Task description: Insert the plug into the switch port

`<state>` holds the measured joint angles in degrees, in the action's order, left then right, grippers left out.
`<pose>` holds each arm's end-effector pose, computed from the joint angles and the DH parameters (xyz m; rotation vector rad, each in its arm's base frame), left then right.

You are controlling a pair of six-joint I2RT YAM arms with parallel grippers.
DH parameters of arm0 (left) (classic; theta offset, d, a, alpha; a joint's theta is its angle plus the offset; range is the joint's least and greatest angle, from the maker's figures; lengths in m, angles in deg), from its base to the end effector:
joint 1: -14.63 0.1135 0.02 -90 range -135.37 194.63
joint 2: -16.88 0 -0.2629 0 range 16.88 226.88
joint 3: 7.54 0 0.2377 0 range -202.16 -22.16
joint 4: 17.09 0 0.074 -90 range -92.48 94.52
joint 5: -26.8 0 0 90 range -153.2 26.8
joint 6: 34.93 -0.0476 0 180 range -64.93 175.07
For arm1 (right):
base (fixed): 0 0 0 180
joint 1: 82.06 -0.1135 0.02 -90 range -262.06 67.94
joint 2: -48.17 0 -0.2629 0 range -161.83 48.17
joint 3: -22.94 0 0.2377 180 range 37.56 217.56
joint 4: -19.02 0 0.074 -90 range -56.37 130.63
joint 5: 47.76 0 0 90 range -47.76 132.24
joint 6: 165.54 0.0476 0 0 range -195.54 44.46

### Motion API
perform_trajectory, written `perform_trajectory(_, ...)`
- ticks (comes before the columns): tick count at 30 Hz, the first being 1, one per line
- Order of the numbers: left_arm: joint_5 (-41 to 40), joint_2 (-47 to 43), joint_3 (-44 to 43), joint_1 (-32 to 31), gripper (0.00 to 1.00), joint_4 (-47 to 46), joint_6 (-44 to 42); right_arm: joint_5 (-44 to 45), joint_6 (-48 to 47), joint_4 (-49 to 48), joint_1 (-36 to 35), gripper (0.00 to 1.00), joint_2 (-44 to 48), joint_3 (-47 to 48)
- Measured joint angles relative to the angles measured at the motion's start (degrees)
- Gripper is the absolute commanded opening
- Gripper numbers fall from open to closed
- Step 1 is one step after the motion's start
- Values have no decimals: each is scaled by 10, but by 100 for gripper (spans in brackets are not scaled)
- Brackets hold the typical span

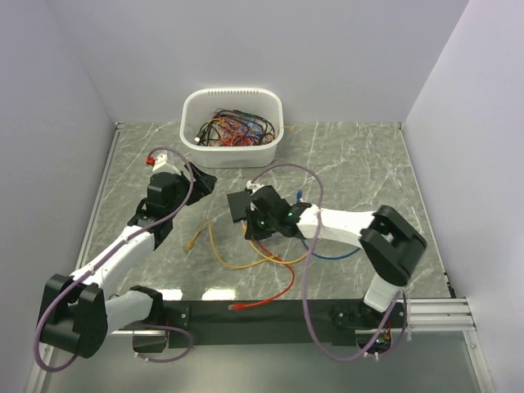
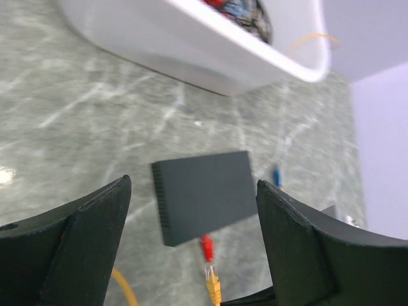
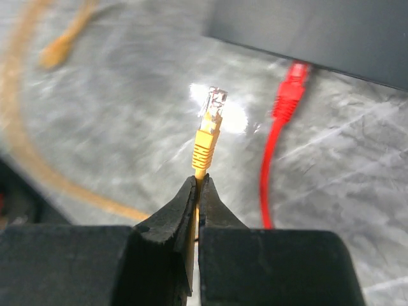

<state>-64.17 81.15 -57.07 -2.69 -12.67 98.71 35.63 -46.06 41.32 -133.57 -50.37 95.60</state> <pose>0.2395 -0.0738 0.2499 -0.4596 1.9138 -0.6957 0.2159 0.2803 0.1793 -0.5441 2.4998 0.7469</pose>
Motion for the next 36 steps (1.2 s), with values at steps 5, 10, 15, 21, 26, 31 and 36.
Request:
perform_trajectory(5,57,-15,0,0,80,-11,10,-55,-29,-29,0,0,70,-19)
perform_trajectory(10,113,-40,0,0,75,-16,30,-114,-52,-70,0,0,112,-47)
perform_trajectory(15,183,-66,26,0,65,-76,56,-184,-63,-120,2,0,145,-92)
perform_trajectory(21,279,-81,138,0,55,-223,107,-234,-64,-180,8,0,205,-137)
perform_trajectory(26,342,-62,211,-4,54,-371,158,-263,-54,-233,30,0,227,-159)
perform_trajectory(31,357,-60,222,-44,54,-440,171,-290,-33,-266,60,0,226,-181)
perform_trajectory(36,339,-84,219,-78,54,-438,154,-310,-19,-289,71,0,225,-188)
